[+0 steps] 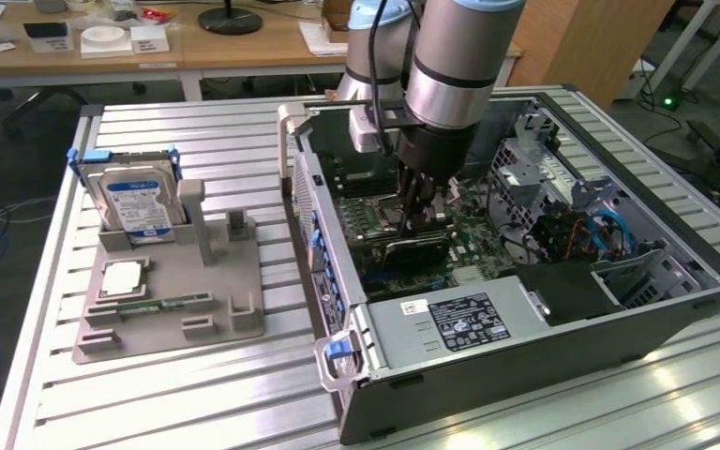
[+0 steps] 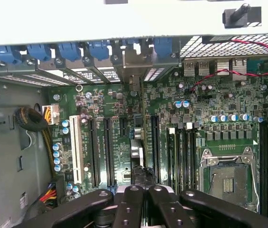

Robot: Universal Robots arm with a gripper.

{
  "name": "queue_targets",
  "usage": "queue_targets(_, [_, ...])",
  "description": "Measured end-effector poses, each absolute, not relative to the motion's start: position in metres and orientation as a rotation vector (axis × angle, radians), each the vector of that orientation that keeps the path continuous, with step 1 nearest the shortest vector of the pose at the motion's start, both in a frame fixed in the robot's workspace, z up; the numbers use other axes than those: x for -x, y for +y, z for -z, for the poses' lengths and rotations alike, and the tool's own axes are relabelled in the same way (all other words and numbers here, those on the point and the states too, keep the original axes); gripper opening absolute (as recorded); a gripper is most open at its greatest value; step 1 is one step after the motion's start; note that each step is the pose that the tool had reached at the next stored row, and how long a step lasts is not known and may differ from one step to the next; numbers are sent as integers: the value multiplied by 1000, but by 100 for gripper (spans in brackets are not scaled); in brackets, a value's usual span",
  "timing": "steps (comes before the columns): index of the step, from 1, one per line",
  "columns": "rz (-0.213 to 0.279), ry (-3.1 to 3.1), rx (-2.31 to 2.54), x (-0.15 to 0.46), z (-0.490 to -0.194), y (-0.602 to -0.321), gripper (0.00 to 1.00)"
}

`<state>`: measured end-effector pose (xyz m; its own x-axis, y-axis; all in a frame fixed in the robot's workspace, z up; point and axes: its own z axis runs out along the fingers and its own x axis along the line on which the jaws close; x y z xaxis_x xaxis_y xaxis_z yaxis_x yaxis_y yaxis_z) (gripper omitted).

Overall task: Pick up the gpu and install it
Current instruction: 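Insert the gpu into the slot, then press down on the gpu until it lock into place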

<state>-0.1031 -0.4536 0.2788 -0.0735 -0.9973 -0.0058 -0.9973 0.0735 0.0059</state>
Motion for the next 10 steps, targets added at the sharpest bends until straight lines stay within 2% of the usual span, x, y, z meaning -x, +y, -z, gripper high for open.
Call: queue_targets(10, [-13, 2301, 2138, 103, -279, -454, 11])
